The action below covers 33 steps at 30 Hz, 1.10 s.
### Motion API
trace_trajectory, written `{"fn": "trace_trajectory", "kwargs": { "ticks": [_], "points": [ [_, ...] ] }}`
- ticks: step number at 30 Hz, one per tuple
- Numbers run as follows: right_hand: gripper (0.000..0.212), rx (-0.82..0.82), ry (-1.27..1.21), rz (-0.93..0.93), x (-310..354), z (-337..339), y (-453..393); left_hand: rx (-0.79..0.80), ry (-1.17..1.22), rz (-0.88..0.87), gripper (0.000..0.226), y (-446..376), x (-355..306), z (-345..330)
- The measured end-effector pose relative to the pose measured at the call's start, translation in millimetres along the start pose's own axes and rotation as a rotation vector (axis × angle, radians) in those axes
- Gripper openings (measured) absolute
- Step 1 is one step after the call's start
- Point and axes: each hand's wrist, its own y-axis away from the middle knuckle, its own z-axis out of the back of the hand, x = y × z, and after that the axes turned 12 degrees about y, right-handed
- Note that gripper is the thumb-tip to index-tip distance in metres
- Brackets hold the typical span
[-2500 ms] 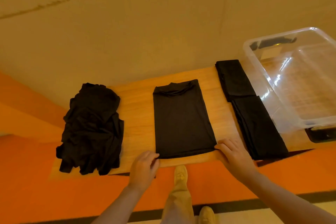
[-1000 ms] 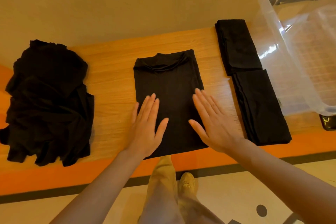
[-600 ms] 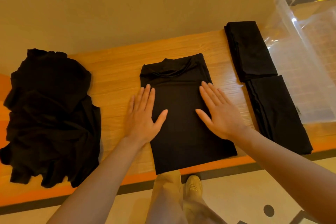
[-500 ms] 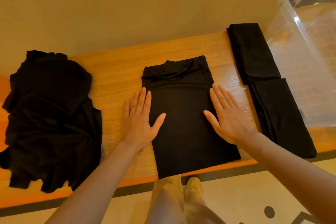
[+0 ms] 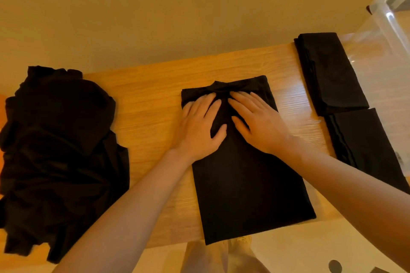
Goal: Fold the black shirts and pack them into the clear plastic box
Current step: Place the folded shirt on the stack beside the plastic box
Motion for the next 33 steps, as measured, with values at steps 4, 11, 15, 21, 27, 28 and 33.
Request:
{"fn": "trace_trajectory", "kwargs": {
  "ticks": [4, 11, 15, 21, 27, 28, 33],
  "points": [
    [0.057, 0.042, 0.03, -0.073, -12, -2, -14, 0.116, -0.09, 0.106, 0.081, -15, 19, 5],
    [0.069, 0.137, 0.1, -0.294, -24, -9, -7, 0.141, -0.178, 0.22, 0.089, -17, 29, 0],
    [0.071, 0.09, 0.096, -0.353, -19, -5, -12, 0.073, -0.172, 0.269, 0.085, -22, 18, 2],
    [0.071, 0.086, 0.067, -0.259, -21, -12, -32, 0.074, -0.094, 0.186, 0.07, -39, 1, -14],
    [0.074, 0.128, 0.089, -0.3, -46, -11, -35, 0.137, -0.149, 0.236, 0.073, -57, 18, -7],
    [0.075, 0.137, 0.091, -0.312, -48, -11, -36, 0.14, -0.144, 0.256, 0.073, -58, 21, -5],
    [0.067, 0.025, -0.018, -0.4, -46, -4, -19, 0.061, -0.097, 0.376, 0.068, -41, 30, 3]
  ]
}}
